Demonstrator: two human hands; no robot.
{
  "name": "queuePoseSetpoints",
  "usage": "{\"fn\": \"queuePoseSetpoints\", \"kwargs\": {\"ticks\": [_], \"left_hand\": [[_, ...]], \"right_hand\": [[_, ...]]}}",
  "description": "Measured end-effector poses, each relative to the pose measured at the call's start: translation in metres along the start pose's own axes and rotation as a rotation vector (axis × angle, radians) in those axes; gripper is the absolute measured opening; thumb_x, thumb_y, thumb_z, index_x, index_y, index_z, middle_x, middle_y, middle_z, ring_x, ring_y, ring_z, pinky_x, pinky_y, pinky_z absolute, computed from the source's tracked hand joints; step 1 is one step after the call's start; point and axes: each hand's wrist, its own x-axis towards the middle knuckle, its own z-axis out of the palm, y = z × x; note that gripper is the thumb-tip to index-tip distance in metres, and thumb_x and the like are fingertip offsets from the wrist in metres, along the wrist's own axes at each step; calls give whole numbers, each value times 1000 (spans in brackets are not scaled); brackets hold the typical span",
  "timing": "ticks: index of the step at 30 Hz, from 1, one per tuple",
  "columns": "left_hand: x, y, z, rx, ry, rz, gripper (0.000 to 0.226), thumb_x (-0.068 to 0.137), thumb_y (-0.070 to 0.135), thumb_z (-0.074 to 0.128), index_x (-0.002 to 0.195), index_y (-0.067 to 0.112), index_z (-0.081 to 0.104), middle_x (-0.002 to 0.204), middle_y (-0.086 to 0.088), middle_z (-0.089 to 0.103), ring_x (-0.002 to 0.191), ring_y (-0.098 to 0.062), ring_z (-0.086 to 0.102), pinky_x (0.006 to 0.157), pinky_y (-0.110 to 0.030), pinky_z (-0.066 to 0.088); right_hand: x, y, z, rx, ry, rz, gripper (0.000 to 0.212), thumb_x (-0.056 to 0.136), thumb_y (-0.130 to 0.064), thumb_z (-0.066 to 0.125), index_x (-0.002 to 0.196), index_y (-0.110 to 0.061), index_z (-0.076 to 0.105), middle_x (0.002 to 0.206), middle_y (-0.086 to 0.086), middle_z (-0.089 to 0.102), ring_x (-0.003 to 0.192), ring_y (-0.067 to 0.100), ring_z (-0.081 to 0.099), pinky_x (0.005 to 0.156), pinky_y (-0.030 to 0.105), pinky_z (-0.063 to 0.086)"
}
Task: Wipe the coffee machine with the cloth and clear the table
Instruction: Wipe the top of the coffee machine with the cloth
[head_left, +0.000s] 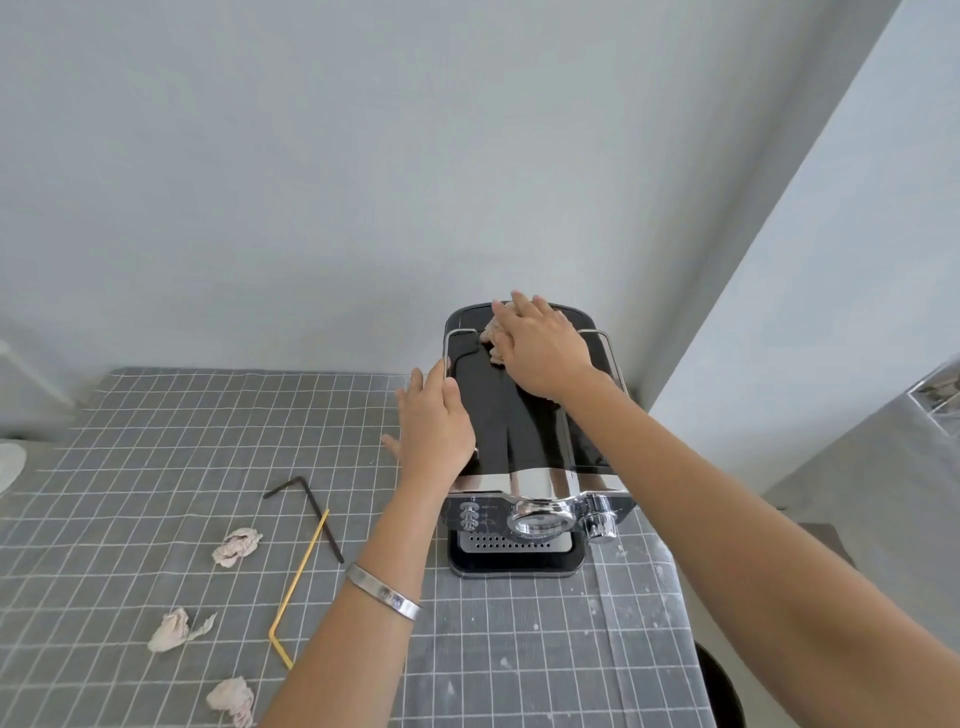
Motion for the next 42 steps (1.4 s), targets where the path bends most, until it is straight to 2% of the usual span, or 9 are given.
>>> {"fn": "queuePoseSetpoints", "kwargs": {"ticks": [3, 6, 11, 15, 22, 27, 30, 38, 42], "left_hand": [[-5, 4, -2, 60, -14, -34, 44, 105, 32, 20, 147, 35, 35, 163, 0, 21, 153, -23, 9, 111, -71, 5], [-6, 4, -2, 57, -15, -19, 45, 105, 33, 20, 147, 36, 35, 163, -1, 22, 153, -23, 8, 112, -72, 7], [-5, 5, -3, 47, -29, -36, 44, 105, 34, 21, 146, 37, 35, 163, 0, 20, 153, -23, 8, 114, -69, 5], [-4, 6, -3, 40, -26, -24, 44, 104, 33, 19, 144, 37, 38, 160, 0, 28, 152, -26, 13, 112, -72, 6], [-6, 7, -3, 77, -14, -38, 43, 105, 33, 20, 144, 37, 38, 161, -1, 25, 153, -25, 9, 109, -73, 2], [-7, 8, -6, 76, -38, -28, 44, 105, 32, 20, 145, 36, 36, 161, -1, 26, 152, -25, 10, 110, -74, 3], [-8, 12, -8, 67, -58, -44, 44, 105, 31, 19, 147, 36, 33, 164, -1, 18, 154, -23, 4, 111, -72, 1], [-6, 6, -6, 78, -31, -36, 45, 105, 33, 19, 147, 38, 33, 162, 0, 23, 152, -23, 10, 111, -72, 6], [-4, 4, -5, 68, -45, -17, 45, 104, 34, 19, 147, 39, 33, 161, 2, 27, 152, -25, 12, 111, -74, 6]], "right_hand": [[-45, -13, 4, -23, 28, -111, 46, 102, -30, 28, 143, -16, 45, 155, 12, 34, 143, 35, 27, 117, 46, 21], [-102, -22, 6, 30, 120, -192, 46, 97, -32, 31, 126, -17, 63, 142, 11, 53, 134, 37, 44, 110, 48, 34], [-55, -11, 0, 71, 26, -53, 45, 103, -28, 32, 145, -12, 37, 157, 12, 29, 145, 33, 24, 115, 45, 23], [-8, -1, 0, 166, 44, 129, 47, 102, -28, 32, 145, -7, 33, 148, 17, 37, 133, 35, 39, 105, 42, 33], [-121, -35, 13, 144, 90, 162, 56, 99, -21, 37, 148, 2, 20, 151, 31, 28, 138, 41, 33, 114, 45, 30], [-46, -14, 1, 130, 49, 149, 50, 92, -21, 53, 134, 1, 36, 128, 24, 47, 117, 39, 51, 98, 43, 41], [4, -1, -3, 164, 36, 195, 33, 94, -15, 46, 125, -3, 45, 121, 20, 52, 112, 38, 54, 93, 42, 41], [-111, -25, 18, 129, 194, 26, 42, 99, -22, 32, 136, -6, 43, 142, 25, 43, 126, 39, 46, 108, 47, 36], [-72, -12, 15, 114, 135, 55, 43, 100, -21, 35, 140, -5, 37, 145, 23, 38, 131, 38, 40, 107, 45, 33]]}}
